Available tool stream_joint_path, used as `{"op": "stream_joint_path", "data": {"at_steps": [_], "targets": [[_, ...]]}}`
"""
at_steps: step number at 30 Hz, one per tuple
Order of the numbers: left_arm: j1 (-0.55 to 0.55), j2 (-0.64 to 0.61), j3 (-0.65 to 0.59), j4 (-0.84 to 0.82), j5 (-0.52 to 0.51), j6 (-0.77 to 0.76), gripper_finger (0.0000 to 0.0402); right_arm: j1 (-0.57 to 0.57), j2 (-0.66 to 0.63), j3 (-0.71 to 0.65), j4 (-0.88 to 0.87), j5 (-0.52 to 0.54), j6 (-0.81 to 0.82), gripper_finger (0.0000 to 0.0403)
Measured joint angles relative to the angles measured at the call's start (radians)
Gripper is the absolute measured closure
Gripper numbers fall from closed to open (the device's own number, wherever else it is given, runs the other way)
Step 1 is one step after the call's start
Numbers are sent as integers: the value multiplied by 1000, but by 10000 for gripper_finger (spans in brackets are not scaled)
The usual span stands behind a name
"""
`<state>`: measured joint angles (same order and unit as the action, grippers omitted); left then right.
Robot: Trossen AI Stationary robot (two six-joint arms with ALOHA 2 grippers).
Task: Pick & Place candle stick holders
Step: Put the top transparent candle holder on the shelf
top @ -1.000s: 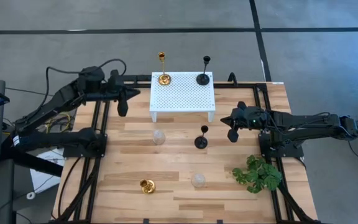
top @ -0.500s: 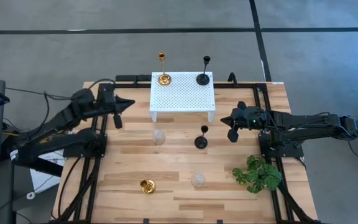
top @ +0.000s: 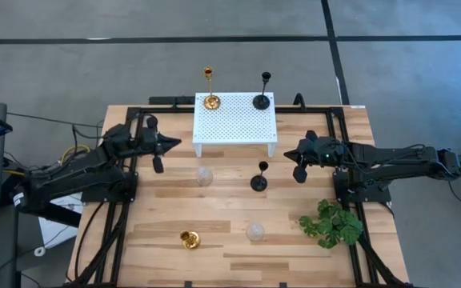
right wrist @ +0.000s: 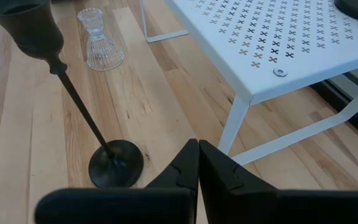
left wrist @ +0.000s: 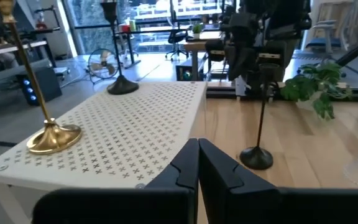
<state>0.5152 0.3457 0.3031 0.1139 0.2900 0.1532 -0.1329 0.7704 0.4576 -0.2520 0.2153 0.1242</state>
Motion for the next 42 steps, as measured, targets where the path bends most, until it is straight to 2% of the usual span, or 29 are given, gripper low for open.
{"op": "stream_joint_path", "data": {"at_steps": [13, 28, 42], "targets": [[0, 36, 0, 0, 7, -47, 395, 0, 0, 0, -2, 0, -2, 403], [0, 148, 0, 7, 7, -61, 391, 0, 0, 0, -1, -4, -2, 403], [0, 157, 0, 8, 7, -65, 394, 0, 0, 0, 2, -4, 0, 403]]}}
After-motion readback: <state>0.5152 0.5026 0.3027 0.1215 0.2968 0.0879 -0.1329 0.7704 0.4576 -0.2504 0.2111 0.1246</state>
